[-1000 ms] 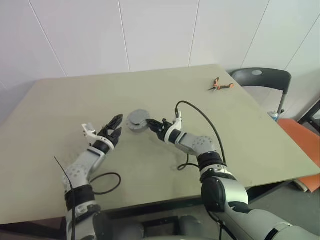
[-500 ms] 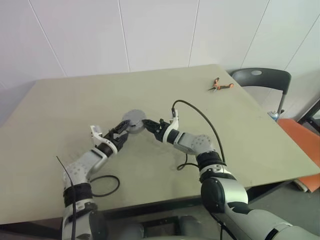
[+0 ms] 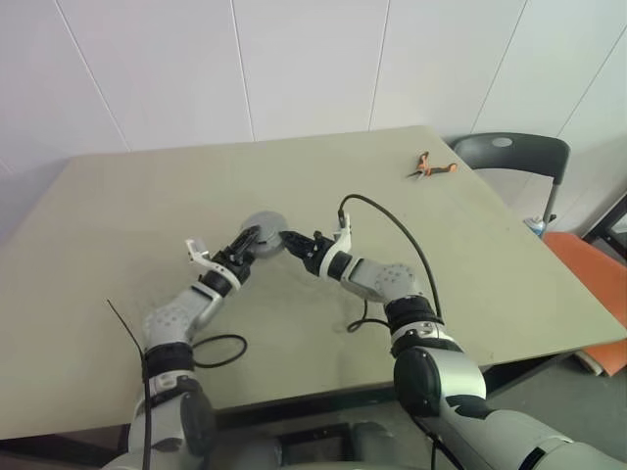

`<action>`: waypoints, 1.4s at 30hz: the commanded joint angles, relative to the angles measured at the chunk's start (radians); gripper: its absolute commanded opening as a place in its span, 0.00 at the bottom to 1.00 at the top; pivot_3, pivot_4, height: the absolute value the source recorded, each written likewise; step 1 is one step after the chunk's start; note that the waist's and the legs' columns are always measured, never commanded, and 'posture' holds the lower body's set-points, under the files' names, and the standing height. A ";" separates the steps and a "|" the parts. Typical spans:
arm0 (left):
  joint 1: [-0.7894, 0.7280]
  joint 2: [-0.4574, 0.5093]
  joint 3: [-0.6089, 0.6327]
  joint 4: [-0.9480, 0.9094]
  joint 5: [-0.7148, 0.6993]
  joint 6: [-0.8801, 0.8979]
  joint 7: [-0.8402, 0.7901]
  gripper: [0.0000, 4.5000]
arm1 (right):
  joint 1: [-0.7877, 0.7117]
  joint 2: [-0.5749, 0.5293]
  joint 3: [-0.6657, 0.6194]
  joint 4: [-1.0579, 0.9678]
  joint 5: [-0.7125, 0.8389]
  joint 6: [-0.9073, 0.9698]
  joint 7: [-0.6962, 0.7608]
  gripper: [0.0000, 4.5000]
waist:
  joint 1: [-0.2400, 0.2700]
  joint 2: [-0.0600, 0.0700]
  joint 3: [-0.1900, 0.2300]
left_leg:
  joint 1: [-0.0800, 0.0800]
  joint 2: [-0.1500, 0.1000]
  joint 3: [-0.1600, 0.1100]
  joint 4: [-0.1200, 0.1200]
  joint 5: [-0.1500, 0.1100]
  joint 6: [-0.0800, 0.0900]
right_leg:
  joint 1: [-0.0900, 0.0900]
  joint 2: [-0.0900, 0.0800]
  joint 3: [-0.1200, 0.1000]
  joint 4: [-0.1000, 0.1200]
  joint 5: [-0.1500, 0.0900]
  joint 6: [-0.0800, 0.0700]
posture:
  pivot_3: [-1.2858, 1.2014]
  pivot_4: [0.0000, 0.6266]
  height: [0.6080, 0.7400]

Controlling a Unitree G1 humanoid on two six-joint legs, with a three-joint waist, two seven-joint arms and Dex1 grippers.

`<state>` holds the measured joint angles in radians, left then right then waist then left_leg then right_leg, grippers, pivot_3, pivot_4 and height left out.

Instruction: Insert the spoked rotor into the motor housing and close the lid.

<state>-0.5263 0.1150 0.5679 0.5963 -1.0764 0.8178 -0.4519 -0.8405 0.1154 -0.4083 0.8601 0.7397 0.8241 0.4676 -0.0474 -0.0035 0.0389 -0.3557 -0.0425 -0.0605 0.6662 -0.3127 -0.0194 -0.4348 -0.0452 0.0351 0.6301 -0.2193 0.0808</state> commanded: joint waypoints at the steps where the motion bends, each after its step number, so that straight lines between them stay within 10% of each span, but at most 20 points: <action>1: -0.054 -0.006 -0.039 -0.003 0.018 0.006 -0.072 0.50 | -0.065 0.053 0.015 -0.016 -0.003 -0.031 -0.017 0.26 | 0.000 0.000 0.000 | 0.000 0.000 0.000 0.000 0.000 0.000 | 0.000 0.000 0.000 0.000 0.000 0.000 | 0.52 0.00 1.00; 6: -0.050 -0.018 -0.019 -0.023 -0.004 0.030 -0.066 0.50 | -0.065 0.045 0.018 -0.009 -0.013 -0.055 -0.038 0.26 | 0.001 0.000 0.000 | 0.000 0.000 0.000 0.000 0.000 0.000 | 0.000 -0.001 0.000 0.000 0.000 0.000 | 0.52 0.00 1.00; 15: -0.065 -0.064 0.152 -0.009 -0.111 -0.073 -0.017 0.50 | -0.084 0.049 0.002 0.012 -0.010 -0.090 -0.082 0.93 | 0.002 0.000 0.000 | 0.000 0.000 0.000 0.000 0.000 0.000 | 0.000 -0.002 0.000 0.000 0.000 0.000 | 0.52 0.00 1.00; 21: -0.107 -0.069 0.255 0.061 -0.099 -0.323 0.034 0.50 | -0.061 0.047 0.058 -0.065 -0.045 -0.174 -0.021 0.93 | -0.001 0.000 0.000 | 0.000 0.001 0.000 0.000 0.000 0.000 | 0.000 -0.001 0.000 0.000 0.000 0.000 | 0.52 0.00 1.00; 30: -0.087 -0.015 0.248 0.097 0.076 -0.646 0.104 0.50 | 0.195 -0.126 0.572 -0.445 -0.451 -0.590 0.322 0.93 | 0.000 -0.004 -0.001 | 0.000 0.000 0.001 0.000 0.000 0.000 | -0.001 0.000 0.000 -0.001 0.001 0.000 | 0.52 0.00 1.00; 42: -0.096 0.171 0.303 0.271 0.147 -0.871 0.143 0.50 | 0.218 -0.278 0.631 -0.472 -0.558 -0.735 0.443 0.93 | -0.018 -0.006 -0.001 | 0.002 0.004 -0.001 0.000 0.003 -0.006 | 0.000 0.003 -0.002 0.000 0.004 -0.003 | 0.52 0.00 1.00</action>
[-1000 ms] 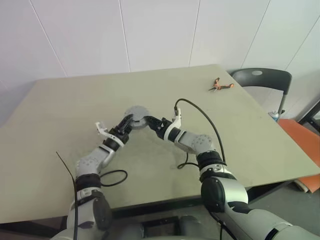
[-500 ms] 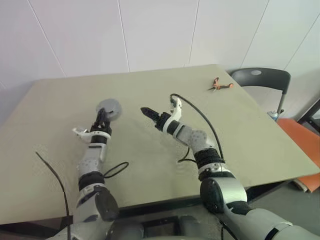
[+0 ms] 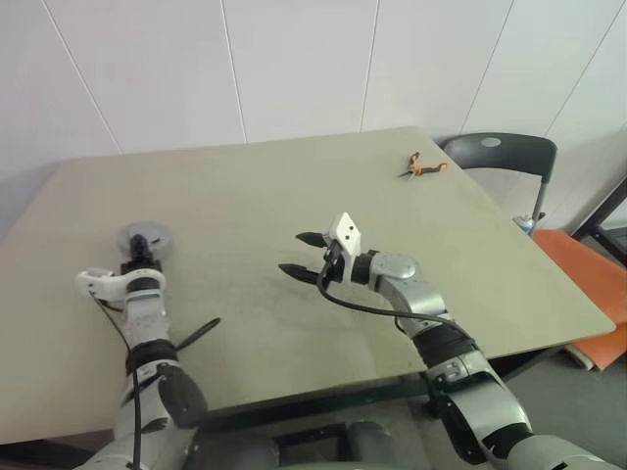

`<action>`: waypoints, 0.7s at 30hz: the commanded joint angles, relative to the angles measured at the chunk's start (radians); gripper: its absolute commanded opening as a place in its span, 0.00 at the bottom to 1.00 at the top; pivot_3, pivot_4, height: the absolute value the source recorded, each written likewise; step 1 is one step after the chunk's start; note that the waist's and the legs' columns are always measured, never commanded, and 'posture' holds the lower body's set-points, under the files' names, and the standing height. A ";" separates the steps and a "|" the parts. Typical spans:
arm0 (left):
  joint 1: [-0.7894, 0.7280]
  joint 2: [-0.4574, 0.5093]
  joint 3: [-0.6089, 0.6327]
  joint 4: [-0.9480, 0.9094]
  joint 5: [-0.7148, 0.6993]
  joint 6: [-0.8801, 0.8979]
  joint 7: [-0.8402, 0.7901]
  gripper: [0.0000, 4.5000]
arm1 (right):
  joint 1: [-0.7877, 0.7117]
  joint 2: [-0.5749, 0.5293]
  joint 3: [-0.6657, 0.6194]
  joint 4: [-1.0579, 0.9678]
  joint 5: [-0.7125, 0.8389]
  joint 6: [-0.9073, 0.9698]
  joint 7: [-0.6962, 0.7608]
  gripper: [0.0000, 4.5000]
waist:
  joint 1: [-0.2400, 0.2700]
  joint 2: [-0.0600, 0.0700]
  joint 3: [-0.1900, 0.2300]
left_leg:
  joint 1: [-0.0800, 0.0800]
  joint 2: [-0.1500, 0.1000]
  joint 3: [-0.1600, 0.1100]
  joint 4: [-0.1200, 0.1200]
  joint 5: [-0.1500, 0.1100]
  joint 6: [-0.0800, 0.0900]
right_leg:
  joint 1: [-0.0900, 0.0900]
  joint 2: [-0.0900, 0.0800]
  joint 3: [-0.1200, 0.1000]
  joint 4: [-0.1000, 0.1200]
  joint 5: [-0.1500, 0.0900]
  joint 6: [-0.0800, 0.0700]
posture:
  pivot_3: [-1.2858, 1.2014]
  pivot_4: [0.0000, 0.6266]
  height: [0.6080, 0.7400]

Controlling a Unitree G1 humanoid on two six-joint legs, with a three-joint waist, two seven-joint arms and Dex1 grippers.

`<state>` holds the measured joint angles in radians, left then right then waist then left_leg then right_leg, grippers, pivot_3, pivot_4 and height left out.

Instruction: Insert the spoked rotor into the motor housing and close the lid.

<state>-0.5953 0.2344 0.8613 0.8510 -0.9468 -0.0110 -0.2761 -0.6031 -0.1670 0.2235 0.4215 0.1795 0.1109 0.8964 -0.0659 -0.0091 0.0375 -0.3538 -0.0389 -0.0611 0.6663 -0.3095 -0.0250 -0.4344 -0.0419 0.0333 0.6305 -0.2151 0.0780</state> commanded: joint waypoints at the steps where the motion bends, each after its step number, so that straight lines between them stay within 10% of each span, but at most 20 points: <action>1: -0.030 0.067 0.006 0.044 0.025 -0.048 -0.041 0.50 | -0.019 0.005 0.001 -0.035 0.000 -0.021 0.016 0.93 | 0.003 0.000 0.000 | 0.000 0.000 0.000 0.000 0.000 0.000 | 0.000 0.000 0.000 0.000 0.000 0.000 | 0.52 0.00 1.00; 16: 0.026 0.043 -0.054 0.023 0.118 -0.023 0.087 0.50 | -0.041 -0.010 0.009 -0.002 -0.040 -0.040 0.017 0.93 | 0.023 -0.001 -0.001 | 0.001 -0.001 -0.001 0.000 0.000 0.000 | 0.001 -0.002 -0.001 0.000 0.000 0.000 | 0.52 0.00 1.00; 21: 0.184 -0.101 -0.110 -0.344 0.135 0.141 0.440 0.90 | -0.064 -0.015 0.002 0.041 -0.048 -0.064 0.020 0.94 | 0.020 0.000 -0.001 | 0.005 -0.001 0.000 0.000 0.000 0.000 | 0.005 -0.003 0.000 0.000 0.000 0.000 | 0.52 0.00 1.00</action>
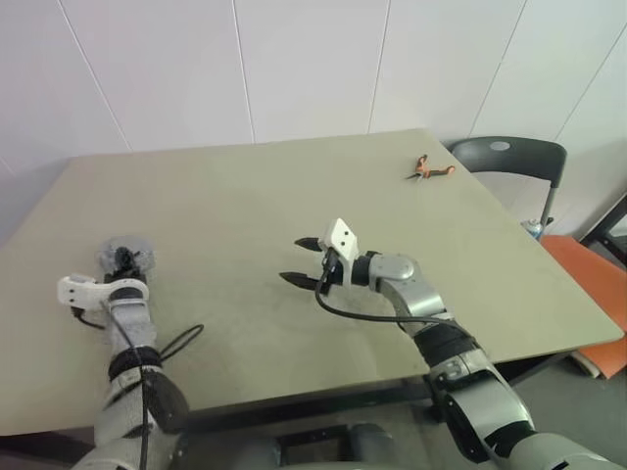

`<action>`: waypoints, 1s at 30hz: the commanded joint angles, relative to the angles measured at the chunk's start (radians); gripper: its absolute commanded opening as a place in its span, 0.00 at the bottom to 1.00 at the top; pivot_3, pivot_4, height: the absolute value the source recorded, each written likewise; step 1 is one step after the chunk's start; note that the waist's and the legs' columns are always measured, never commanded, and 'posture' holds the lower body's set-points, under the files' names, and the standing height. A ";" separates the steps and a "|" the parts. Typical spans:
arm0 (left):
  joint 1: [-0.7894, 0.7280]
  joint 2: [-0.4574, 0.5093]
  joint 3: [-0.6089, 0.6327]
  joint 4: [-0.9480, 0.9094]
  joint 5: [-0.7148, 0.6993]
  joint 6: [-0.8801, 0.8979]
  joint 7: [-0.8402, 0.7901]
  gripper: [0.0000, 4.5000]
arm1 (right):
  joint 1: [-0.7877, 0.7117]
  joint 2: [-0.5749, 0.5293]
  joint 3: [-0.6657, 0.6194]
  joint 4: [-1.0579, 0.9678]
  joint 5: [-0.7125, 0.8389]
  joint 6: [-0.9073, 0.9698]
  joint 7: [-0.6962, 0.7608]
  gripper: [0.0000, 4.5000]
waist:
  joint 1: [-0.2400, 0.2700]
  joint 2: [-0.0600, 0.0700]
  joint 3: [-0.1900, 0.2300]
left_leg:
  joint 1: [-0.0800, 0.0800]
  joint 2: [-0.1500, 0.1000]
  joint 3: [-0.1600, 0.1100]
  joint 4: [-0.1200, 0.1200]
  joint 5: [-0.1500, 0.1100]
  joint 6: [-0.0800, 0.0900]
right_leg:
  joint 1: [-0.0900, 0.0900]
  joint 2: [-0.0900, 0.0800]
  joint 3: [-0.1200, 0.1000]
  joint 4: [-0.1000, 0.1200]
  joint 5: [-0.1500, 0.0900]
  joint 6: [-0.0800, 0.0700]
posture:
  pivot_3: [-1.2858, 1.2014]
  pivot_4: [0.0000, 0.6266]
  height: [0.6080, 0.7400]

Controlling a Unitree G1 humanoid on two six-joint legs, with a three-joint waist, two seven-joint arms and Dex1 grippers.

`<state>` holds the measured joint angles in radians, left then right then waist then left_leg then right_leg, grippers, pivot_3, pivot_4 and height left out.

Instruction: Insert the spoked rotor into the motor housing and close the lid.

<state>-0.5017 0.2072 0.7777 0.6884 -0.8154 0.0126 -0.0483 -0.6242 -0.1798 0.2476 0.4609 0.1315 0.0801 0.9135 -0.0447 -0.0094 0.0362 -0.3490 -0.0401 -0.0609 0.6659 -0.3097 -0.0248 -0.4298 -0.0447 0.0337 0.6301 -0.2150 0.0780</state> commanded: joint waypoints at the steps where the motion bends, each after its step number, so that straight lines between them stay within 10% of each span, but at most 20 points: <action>1: 0.150 -0.127 -0.056 -0.330 -0.024 0.207 0.312 0.98 | -0.049 -0.003 -0.022 0.013 -0.003 -0.039 0.003 0.94 | -0.002 0.000 0.000 | 0.002 0.000 0.000 -0.001 0.000 0.000 | 0.001 0.000 0.001 0.000 0.000 0.000 | 0.52 0.00 1.00; 5: 0.316 -0.248 -0.153 -0.727 -0.110 0.437 0.529 0.99 | -0.069 -0.003 -0.025 0.055 -0.007 -0.062 0.003 0.94 | 0.004 0.003 -0.002 | 0.010 0.000 0.005 -0.003 -0.002 0.003 | 0.009 -0.001 0.005 -0.002 0.000 0.001 | 0.52 0.00 1.00; 10: 0.483 -0.013 -0.496 -0.994 0.133 0.490 0.212 0.99 | -0.088 0.008 -0.070 0.088 0.007 -0.081 -0.045 0.94 | 0.009 0.002 0.000 | 0.013 0.000 0.003 0.000 -0.001 0.002 | 0.014 0.004 0.002 -0.001 -0.001 0.000 | 0.52 0.00 1.00; 19: 0.318 0.165 -0.713 -0.468 0.477 -0.139 -0.436 1.00 | -0.044 -0.012 -0.189 0.169 0.065 -0.086 -0.073 0.97 | -0.001 0.011 0.003 | 0.028 0.004 0.000 -0.004 0.002 -0.002 | 0.032 0.017 0.000 -0.015 -0.002 -0.007 | 0.52 0.00 1.00; 30: 0.194 0.171 -0.693 -0.293 0.562 -0.255 -0.488 1.00 | -0.029 -0.010 -0.224 0.137 0.029 -0.104 -0.229 0.97 | 0.004 0.010 0.003 | 0.020 0.005 0.001 -0.004 0.001 -0.001 | 0.022 0.016 0.007 -0.013 0.002 -0.005 | 0.52 0.00 1.00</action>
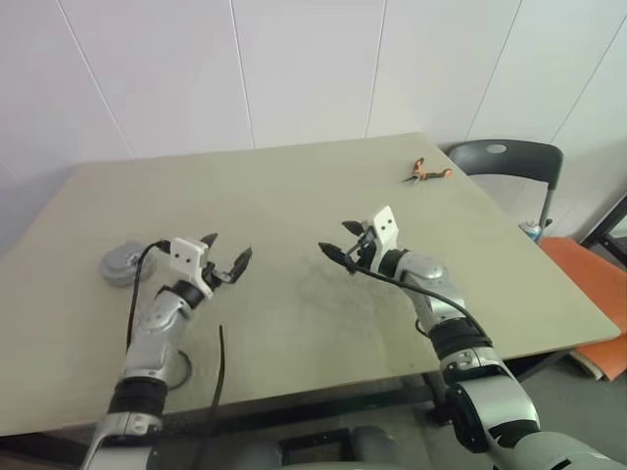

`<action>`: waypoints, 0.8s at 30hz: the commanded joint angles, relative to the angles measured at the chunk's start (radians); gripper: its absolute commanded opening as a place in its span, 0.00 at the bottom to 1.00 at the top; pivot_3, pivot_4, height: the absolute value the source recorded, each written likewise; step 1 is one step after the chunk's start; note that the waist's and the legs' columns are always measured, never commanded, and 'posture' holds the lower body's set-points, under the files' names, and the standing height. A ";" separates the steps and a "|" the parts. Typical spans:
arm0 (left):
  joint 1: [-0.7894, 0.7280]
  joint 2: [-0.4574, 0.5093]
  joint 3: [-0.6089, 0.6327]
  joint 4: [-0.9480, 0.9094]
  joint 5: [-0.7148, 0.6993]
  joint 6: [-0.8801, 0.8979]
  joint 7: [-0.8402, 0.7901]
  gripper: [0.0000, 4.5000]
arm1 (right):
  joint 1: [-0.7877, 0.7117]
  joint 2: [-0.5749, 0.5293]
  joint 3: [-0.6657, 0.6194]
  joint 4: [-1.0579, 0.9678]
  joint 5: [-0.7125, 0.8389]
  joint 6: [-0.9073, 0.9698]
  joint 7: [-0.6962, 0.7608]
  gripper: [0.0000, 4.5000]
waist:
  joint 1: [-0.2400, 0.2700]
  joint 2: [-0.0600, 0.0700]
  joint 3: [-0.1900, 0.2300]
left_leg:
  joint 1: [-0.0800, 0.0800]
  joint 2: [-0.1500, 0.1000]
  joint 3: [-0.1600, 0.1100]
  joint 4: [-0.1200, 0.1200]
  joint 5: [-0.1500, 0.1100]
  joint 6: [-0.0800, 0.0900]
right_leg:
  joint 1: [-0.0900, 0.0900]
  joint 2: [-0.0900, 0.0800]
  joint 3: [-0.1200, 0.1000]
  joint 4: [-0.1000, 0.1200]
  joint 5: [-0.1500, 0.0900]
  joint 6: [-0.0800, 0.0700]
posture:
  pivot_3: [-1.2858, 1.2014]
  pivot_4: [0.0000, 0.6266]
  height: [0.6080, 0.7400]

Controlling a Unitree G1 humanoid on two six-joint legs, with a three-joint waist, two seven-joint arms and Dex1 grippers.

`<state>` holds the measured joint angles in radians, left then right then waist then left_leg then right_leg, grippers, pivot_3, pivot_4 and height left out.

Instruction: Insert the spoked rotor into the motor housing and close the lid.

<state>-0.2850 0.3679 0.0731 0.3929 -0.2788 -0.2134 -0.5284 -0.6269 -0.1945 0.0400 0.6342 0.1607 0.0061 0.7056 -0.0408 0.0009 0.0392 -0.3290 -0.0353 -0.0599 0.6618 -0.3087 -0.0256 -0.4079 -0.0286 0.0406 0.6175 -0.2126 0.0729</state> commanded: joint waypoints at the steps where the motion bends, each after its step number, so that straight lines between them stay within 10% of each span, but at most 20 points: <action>1: -0.027 0.007 0.009 0.011 0.033 -0.037 -0.010 1.00 | -0.024 0.006 -0.014 -0.044 0.002 -0.027 -0.019 0.97 | 0.000 0.000 0.000 | 0.000 0.000 0.000 0.000 0.000 0.000 | 0.000 0.000 0.000 0.000 0.000 0.000 | 0.52 0.00 1.00; 24: 0.006 -0.017 0.003 -0.005 0.055 -0.058 -0.041 1.00 | 0.001 -0.023 0.037 -0.103 -0.016 0.008 0.095 0.97 | 0.002 0.000 0.000 | 0.001 0.001 0.000 0.001 0.000 0.001 | 0.001 0.001 0.000 0.001 -0.002 0.003 | 0.52 0.00 1.00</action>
<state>-0.2508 0.3529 0.0705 0.3904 -0.2235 -0.2603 -0.5624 -0.5932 -0.2154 0.0948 0.5386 0.1404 0.0496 0.8078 -0.0388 0.0007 0.0393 -0.3281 -0.0340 -0.0600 0.6623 -0.3090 -0.0249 -0.4073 -0.0280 0.0403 0.6180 -0.2146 0.0762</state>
